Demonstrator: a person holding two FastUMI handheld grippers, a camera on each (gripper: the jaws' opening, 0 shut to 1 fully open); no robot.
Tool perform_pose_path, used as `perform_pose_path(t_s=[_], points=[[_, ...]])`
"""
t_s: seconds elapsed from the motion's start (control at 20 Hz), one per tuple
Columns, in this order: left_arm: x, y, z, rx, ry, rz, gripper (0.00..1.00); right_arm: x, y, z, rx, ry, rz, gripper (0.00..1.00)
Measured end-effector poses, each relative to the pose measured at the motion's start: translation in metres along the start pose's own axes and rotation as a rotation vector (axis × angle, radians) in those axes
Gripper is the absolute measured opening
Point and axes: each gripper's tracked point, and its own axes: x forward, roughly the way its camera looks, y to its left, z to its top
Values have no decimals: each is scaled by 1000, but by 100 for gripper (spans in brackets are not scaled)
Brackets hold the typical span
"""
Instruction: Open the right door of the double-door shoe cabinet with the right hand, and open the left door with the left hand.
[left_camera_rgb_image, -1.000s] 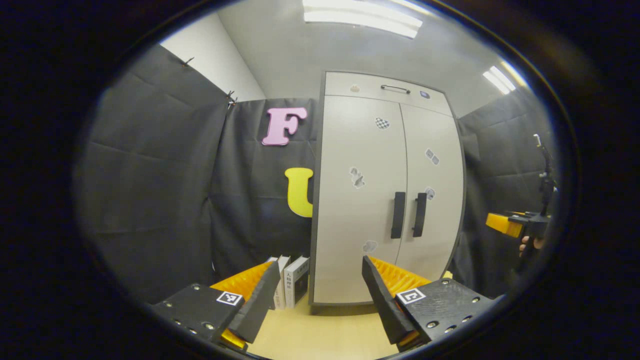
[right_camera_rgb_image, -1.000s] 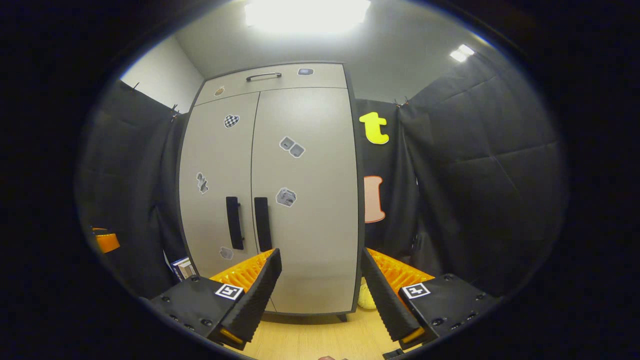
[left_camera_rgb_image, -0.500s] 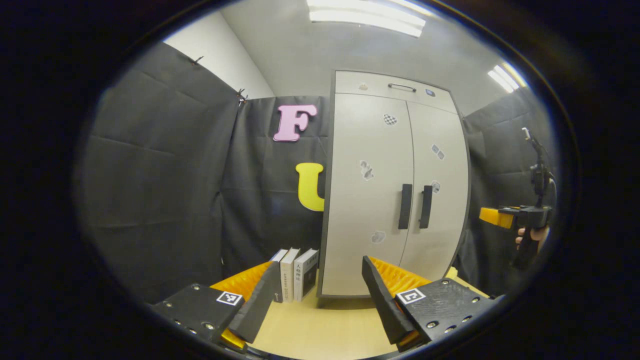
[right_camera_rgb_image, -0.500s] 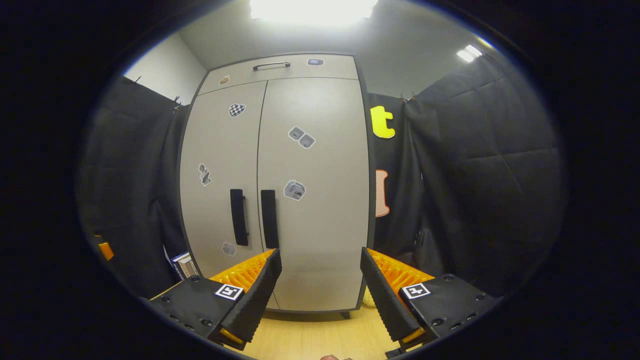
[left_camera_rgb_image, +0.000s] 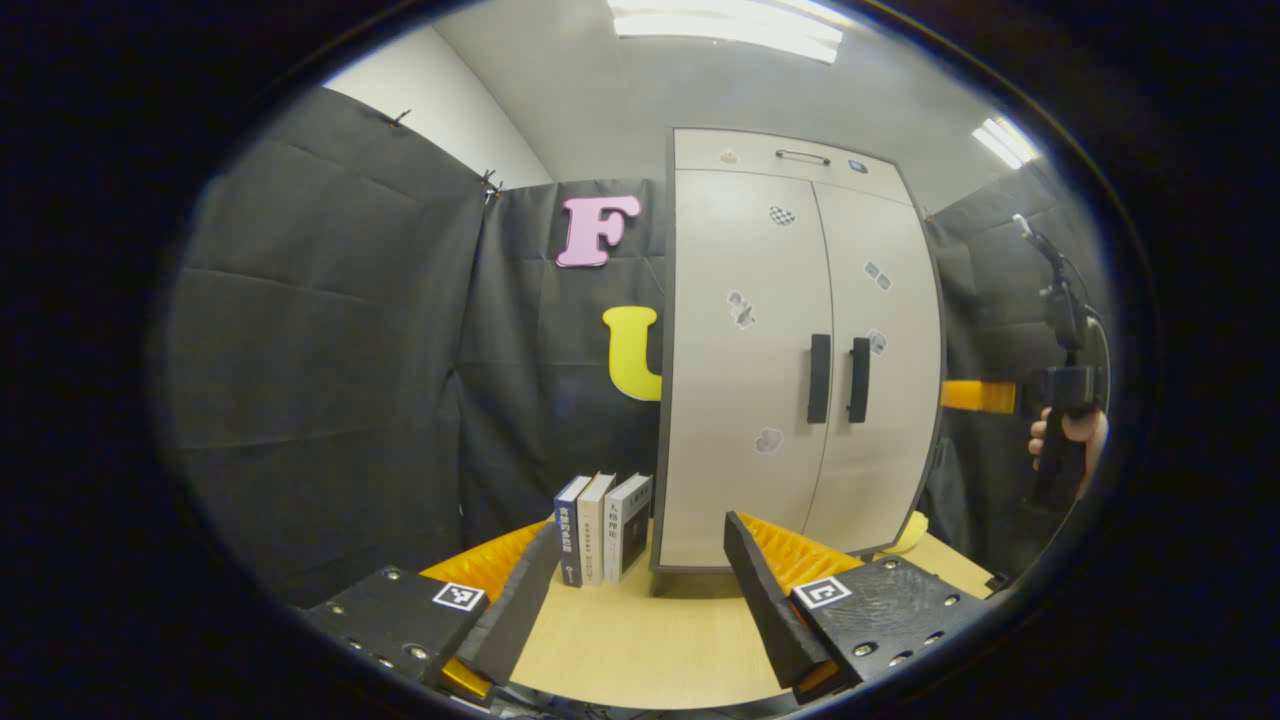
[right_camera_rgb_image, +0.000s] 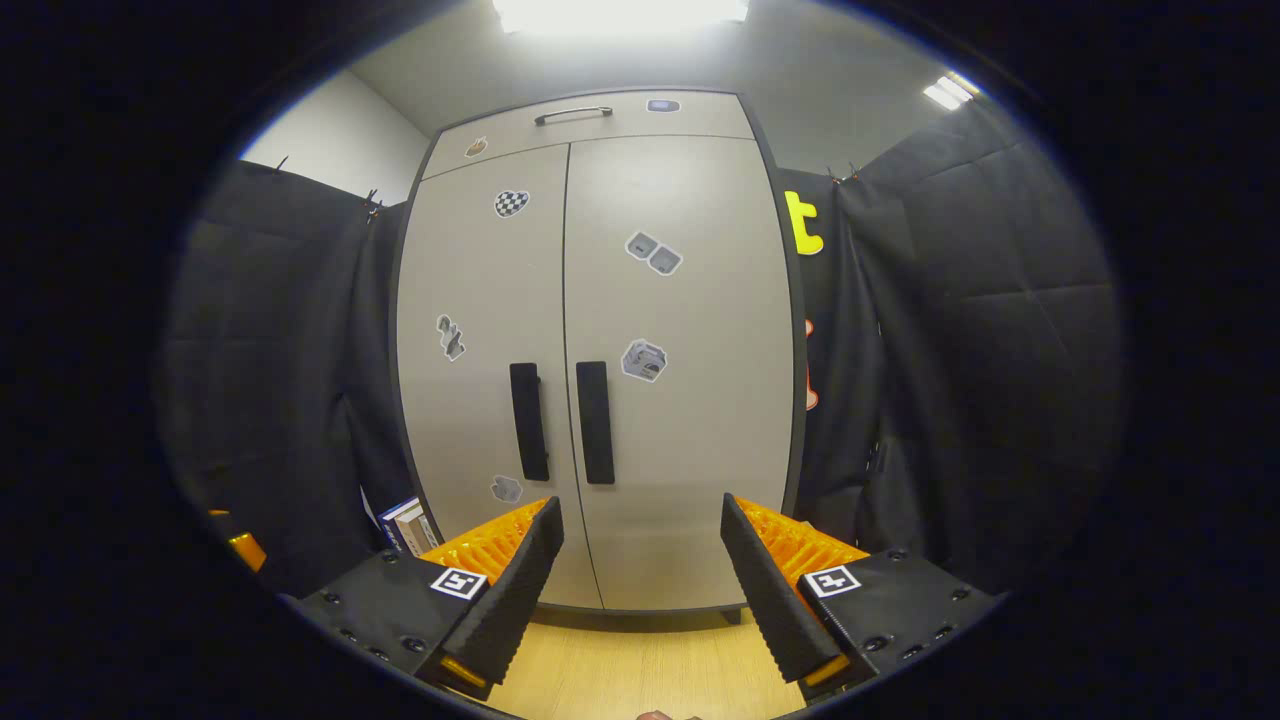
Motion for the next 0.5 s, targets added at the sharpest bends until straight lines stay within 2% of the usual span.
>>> perform_pose_path(t_s=[0.1, 0.15, 0.2, 0.3, 0.4, 0.5], points=[[0, -5, -17, -33, 21, -10, 95, 7, 3, 17, -2, -28, 6, 96], [0, -7, -25, -53, 34, -16, 95, 12, 5, 23, -6, -36, 11, 99], [-1, -7, -33, -66, 44, -21, 95, 17, 6, 29, -11, -35, 18, 96], [-1, -4, -46, -62, 43, -16, 95, 26, 6, 40, -4, -52, 21, 99], [-6, 2, -62, -54, 51, -2, 96, 38, 7, 48, -4, -62, 21, 95], [-9, 8, -74, -90, 73, 11, 95, 51, 12, 52, -17, -46, 38, 99]])
